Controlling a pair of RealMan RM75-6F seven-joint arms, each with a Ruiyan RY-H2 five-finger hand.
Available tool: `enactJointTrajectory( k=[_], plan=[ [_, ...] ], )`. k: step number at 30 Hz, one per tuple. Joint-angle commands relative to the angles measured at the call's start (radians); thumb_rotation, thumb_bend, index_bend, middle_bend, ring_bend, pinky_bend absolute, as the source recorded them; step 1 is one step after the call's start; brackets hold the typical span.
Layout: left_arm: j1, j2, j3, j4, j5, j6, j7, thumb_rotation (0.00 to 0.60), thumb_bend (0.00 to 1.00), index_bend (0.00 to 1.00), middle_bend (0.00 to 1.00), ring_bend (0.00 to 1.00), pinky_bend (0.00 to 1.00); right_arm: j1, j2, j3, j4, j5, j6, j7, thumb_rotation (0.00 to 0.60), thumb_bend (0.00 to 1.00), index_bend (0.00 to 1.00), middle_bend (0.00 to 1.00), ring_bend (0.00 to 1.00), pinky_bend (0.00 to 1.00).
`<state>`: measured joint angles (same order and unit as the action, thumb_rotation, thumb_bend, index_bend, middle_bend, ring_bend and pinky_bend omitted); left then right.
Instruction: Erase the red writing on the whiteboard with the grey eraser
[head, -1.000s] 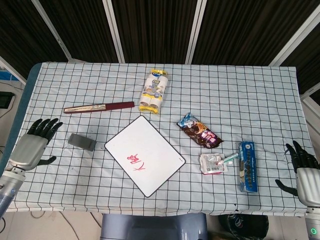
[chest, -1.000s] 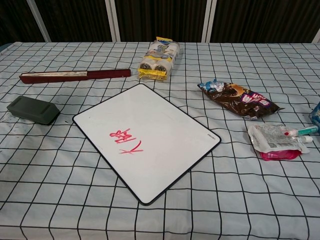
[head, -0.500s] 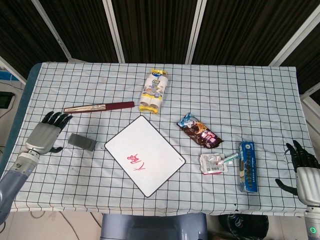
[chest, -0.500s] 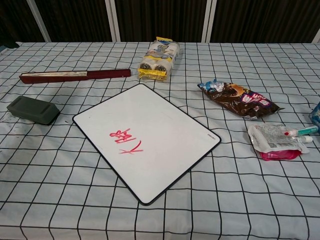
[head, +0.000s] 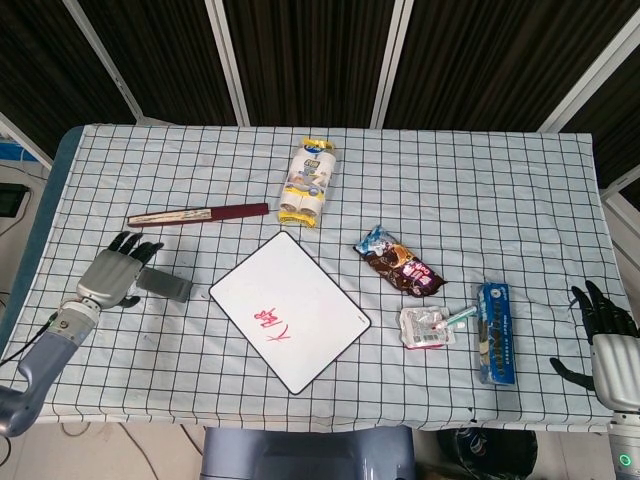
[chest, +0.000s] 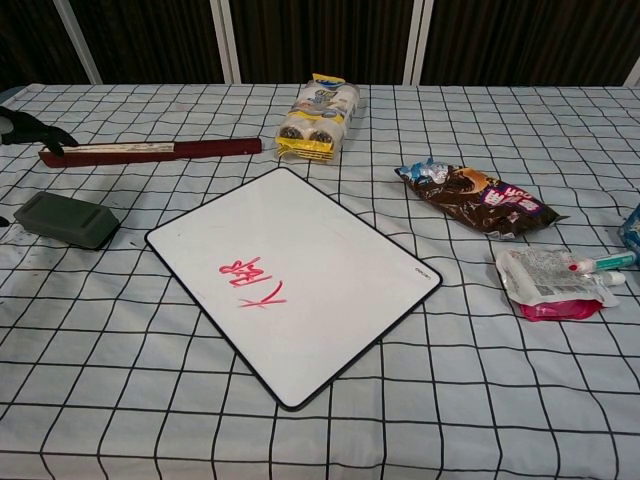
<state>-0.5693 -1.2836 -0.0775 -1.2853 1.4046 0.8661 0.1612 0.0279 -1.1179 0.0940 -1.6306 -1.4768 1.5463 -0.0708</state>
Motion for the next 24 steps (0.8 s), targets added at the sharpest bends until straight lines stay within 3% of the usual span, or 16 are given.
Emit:
enactJointTrajectory(
  k=[1,24],
  plan=[
    [-0.011,-0.020,0.008,0.019,0.006,-0.004,-0.001,0.600,0.16,0.19,0.19,0.00,0.04,0.000,0.000,0.000,0.000,0.001,-0.001,0.000,0.600,0.11,0.01,0.04,0.14,0.19],
    [-0.037,-0.103,0.028,0.081,0.005,0.025,0.026,0.600,0.17,0.32,0.33,0.00,0.04,0.001,0.006,0.003,0.001,0.009,-0.006,0.009,0.600,0.11,0.01,0.04,0.14,0.19]
  ],
)
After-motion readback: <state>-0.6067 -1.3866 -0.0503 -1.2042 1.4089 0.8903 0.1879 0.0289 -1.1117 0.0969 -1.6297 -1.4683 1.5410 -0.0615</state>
